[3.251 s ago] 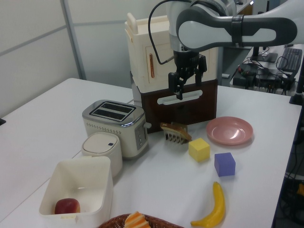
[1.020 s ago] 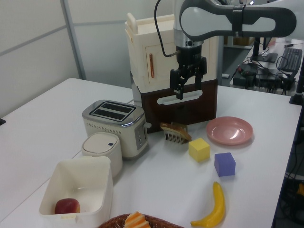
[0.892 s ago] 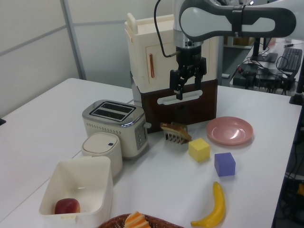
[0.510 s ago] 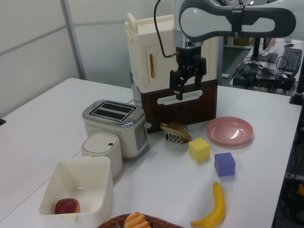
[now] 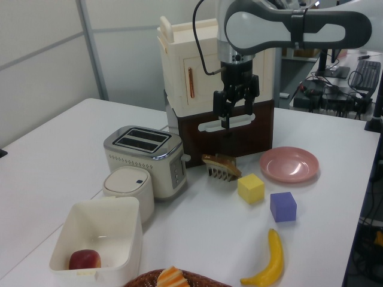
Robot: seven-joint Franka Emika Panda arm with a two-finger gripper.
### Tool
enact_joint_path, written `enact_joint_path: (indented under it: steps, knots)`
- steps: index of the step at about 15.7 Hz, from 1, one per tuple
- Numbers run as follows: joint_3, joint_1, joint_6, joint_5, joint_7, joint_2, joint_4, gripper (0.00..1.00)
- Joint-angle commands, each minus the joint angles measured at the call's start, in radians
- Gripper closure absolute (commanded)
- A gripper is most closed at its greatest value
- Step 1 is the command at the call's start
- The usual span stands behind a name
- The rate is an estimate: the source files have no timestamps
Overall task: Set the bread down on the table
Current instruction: 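Move the gripper over the wicker basket toward the twisted roll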
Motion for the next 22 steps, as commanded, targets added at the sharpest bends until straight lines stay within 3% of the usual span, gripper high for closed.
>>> enact_joint_path:
  steps: [1, 11, 15, 19, 22]
  knots:
    - [-0.006, 0.095, 0.11, 0.016, 0.153, -0.017, -0.09, 0.0]
    - [0.013, 0.433, 0.139, 0.003, 0.225, -0.014, -0.19, 0.0]
    - [0.014, 0.556, 0.147, -0.053, 0.227, 0.019, -0.222, 0.0]
    - [0.033, 0.575, 0.165, -0.065, 0.23, 0.034, -0.223, 0.0]
    - [0.042, 0.575, 0.289, -0.074, 0.259, 0.078, -0.238, 0.0]
